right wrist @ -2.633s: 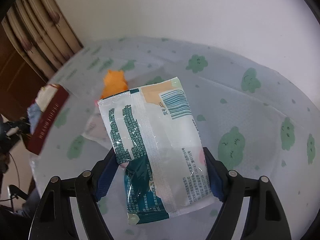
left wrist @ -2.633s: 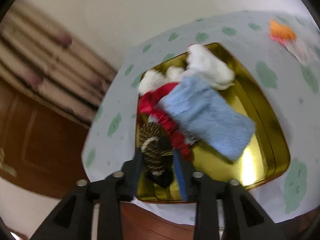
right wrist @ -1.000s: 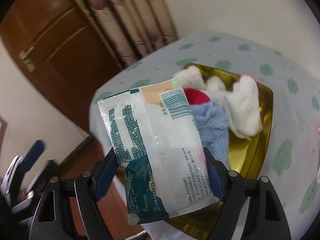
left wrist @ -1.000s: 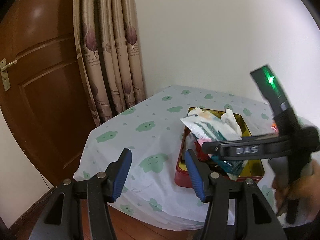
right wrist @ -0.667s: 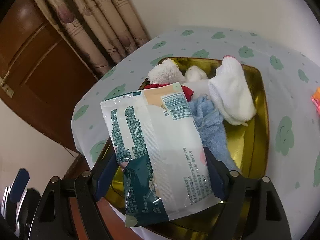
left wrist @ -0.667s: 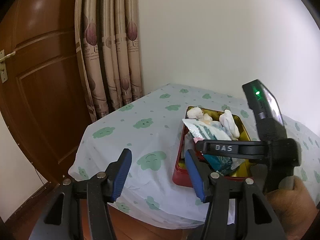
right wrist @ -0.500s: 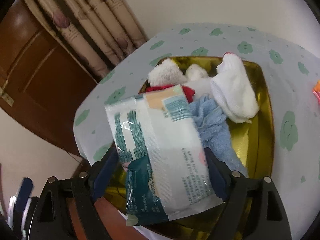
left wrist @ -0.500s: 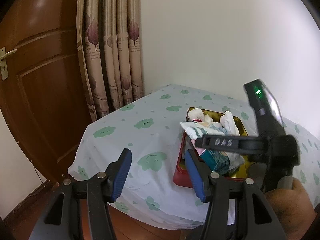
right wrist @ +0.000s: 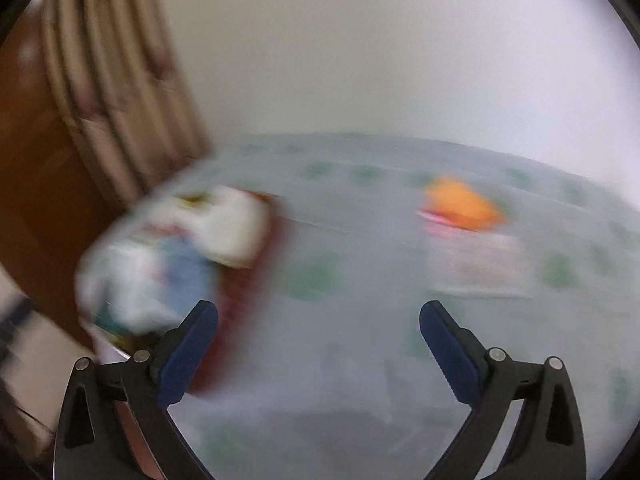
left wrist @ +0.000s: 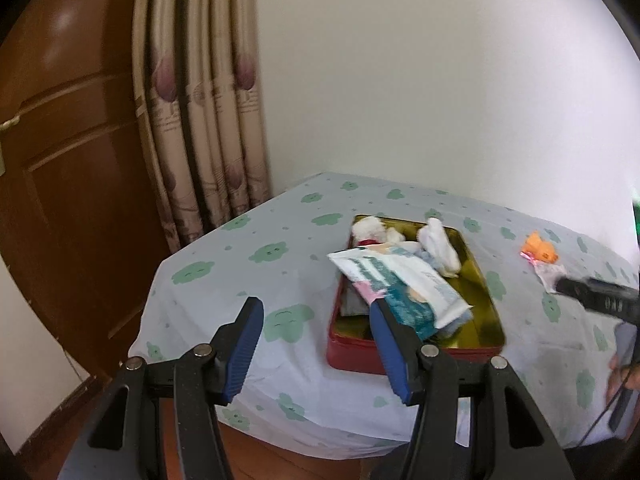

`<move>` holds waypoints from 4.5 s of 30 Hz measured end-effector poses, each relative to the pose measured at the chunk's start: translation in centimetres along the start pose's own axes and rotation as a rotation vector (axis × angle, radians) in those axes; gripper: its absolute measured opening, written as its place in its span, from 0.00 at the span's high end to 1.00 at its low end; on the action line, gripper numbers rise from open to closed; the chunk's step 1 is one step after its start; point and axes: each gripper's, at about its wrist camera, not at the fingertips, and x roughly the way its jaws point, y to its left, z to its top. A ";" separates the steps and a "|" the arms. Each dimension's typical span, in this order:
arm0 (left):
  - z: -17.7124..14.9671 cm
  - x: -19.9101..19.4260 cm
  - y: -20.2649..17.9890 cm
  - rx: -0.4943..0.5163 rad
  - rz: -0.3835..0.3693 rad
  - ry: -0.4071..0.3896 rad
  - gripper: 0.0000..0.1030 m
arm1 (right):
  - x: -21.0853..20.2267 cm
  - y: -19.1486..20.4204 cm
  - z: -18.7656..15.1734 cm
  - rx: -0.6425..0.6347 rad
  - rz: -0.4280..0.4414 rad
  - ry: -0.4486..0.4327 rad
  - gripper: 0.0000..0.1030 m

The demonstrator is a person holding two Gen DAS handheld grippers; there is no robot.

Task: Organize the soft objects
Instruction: 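Lower the white-and-teal wipes pack into the tin and open the right gripper, then move the left tool toward the orange rubber toy, then grasp the orange rubber toy with the left gripper and lift it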

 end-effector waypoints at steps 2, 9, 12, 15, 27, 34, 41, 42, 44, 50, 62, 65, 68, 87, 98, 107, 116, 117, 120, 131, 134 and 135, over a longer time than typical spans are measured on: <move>-0.1 -0.2 -0.8 0.027 -0.012 -0.007 0.45 | -0.2 -4.5 -1.3 0.024 -0.109 0.031 0.02; -1.2 0.0 -4.7 0.156 -0.057 0.024 0.45 | -0.6 -15.6 -4.9 0.086 -0.371 0.126 0.02; -1.7 -0.2 -6.3 0.204 -0.077 0.040 0.45 | -0.5 -18.6 -6.1 0.171 -0.353 0.155 0.02; -2.2 -0.4 -8.0 0.237 -0.112 0.059 0.45 | -0.4 -20.4 -6.1 0.257 -0.269 0.153 0.00; -3.1 2.0 -17.5 0.316 -0.279 0.197 0.45 | -0.5 -20.6 -6.1 0.261 -0.232 0.133 0.00; -1.8 3.3 -21.9 0.367 -0.297 0.200 0.45 | -0.4 -20.4 -6.0 0.246 -0.234 0.144 0.00; -0.2 4.9 -26.0 0.403 -0.301 0.196 0.45 | -0.3 -20.1 -6.0 0.234 -0.241 0.152 0.00; 0.0 5.3 -26.7 0.405 -0.301 0.200 0.45 | -0.3 -20.1 -6.0 0.233 -0.241 0.153 0.00; 0.5 6.0 -27.8 0.400 -0.313 0.209 0.45 | -0.3 -20.1 -6.0 0.230 -0.240 0.153 0.00; 2.9 9.5 -30.7 0.332 -0.363 0.274 0.45 | -0.4 -20.3 -6.0 0.235 -0.225 0.145 0.00; 5.7 17.5 -32.6 0.180 -0.305 0.408 0.45 | -0.6 -20.4 -6.0 0.243 -0.198 0.131 0.00; 6.2 18.6 -32.9 0.163 -0.290 0.413 0.45 | -0.6 -20.4 -6.0 0.244 -0.194 0.130 0.00; 6.6 19.6 -33.5 0.150 -0.277 0.419 0.45 | -0.6 -20.5 -6.0 0.245 -0.191 0.129 0.00; 7.4 25.4 -36.8 0.062 -0.270 0.512 0.45 | -0.7 -20.6 -5.9 0.252 -0.169 0.120 0.00; 8.2 26.8 -37.5 0.011 -0.278 0.534 0.45 | -0.7 -20.6 -6.0 0.256 -0.162 0.117 0.00; 8.7 28.7 -35.6 -0.115 -0.302 0.632 0.45 | -0.7 -20.6 -5.9 0.258 -0.159 0.115 0.00; 9.0 29.7 -36.0 -0.206 -0.340 0.688 0.45 | -0.7 -20.6 -5.9 0.259 -0.154 0.113 0.00; 9.0 29.9 -36.0 -0.223 -0.346 0.704 0.45 | -0.7 -20.6 -5.9 0.259 -0.154 0.113 0.00; 9.1 30.5 -35.8 -0.270 -0.377 0.737 0.45 | -0.7 -20.6 -5.9 0.259 -0.153 0.112 0.00; 9.9 30.5 -36.8 -0.365 -0.477 0.775 0.45 | -0.6 -20.5 -5.9 0.259 -0.144 0.110 0.00; 9.8 30.9 -37.7 -0.366 -0.475 0.808 0.45 | -0.7 -20.5 -5.9 0.259 -0.142 0.109 0.00; 9.7 31.2 -37.9 -0.374 -0.474 0.822 0.45 | -0.7 -20.6 -5.9 0.260 -0.140 0.108 0.00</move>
